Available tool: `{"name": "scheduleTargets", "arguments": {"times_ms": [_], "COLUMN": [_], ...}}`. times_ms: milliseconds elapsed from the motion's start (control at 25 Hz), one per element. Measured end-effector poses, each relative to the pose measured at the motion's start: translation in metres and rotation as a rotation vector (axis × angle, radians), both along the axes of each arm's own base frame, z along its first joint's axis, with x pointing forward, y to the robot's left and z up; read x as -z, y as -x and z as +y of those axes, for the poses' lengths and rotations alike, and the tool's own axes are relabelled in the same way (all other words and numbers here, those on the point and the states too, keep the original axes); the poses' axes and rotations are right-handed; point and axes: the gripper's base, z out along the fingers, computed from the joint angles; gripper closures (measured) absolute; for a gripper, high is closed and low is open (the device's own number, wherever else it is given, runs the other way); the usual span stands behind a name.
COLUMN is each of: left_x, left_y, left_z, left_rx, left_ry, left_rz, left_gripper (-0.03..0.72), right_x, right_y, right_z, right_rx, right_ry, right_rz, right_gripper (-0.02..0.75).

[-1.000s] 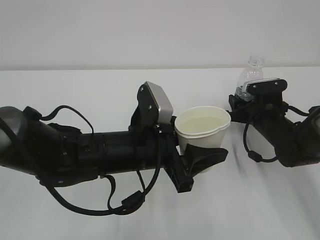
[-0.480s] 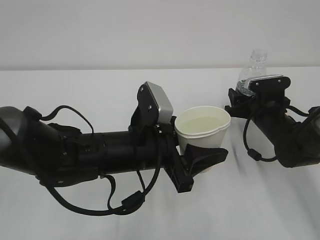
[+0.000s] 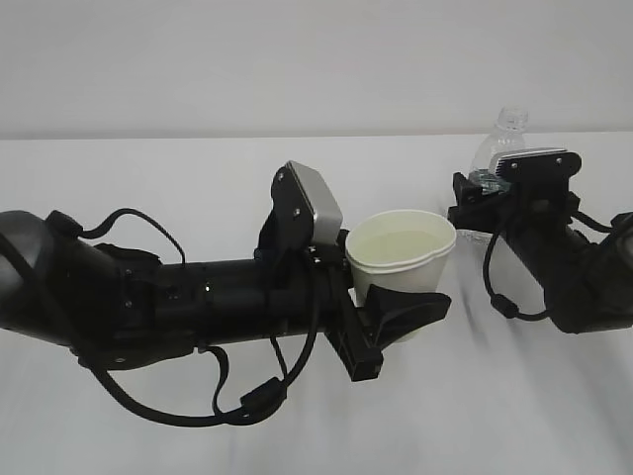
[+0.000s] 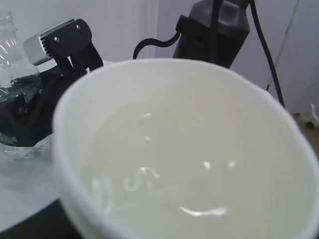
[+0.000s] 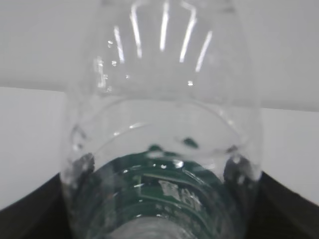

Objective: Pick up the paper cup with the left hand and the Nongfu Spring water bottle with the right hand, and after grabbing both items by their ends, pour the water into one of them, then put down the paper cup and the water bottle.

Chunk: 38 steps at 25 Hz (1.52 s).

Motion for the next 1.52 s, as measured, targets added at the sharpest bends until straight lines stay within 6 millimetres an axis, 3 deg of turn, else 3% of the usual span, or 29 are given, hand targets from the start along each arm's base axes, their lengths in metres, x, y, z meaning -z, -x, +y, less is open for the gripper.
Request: {"name": "scheduleTargets", "arguments": {"times_ms": [200, 400, 680, 1520], "left_x": [0.0, 0.0, -0.001, 0.001], "left_y": [0.0, -0.001, -0.002, -0.012], "left_z": [0.0, 0.0, 0.0, 0.005], "left_rx": [-0.001, -0.015, -0.024, -0.125], "left_ry": [0.0, 0.007, 0.01, -0.013], "left_rz": [0.0, 0.006, 0.009, 0.01], "left_gripper": [0.27, 0.27, 0.27, 0.27], "right_x": [-0.001, -0.023, -0.035, -0.095], "right_y": [0.011, 0.022, 0.044, 0.138], "right_z": [-0.001, -0.003, -0.005, -0.014], "right_rx": [0.0, 0.0, -0.002, -0.034], "right_ry": [0.002, -0.001, 0.002, 0.008], "right_rz": [0.019, -0.009, 0.007, -0.036], "right_gripper": [0.129, 0.129, 0.129, 0.137]}}
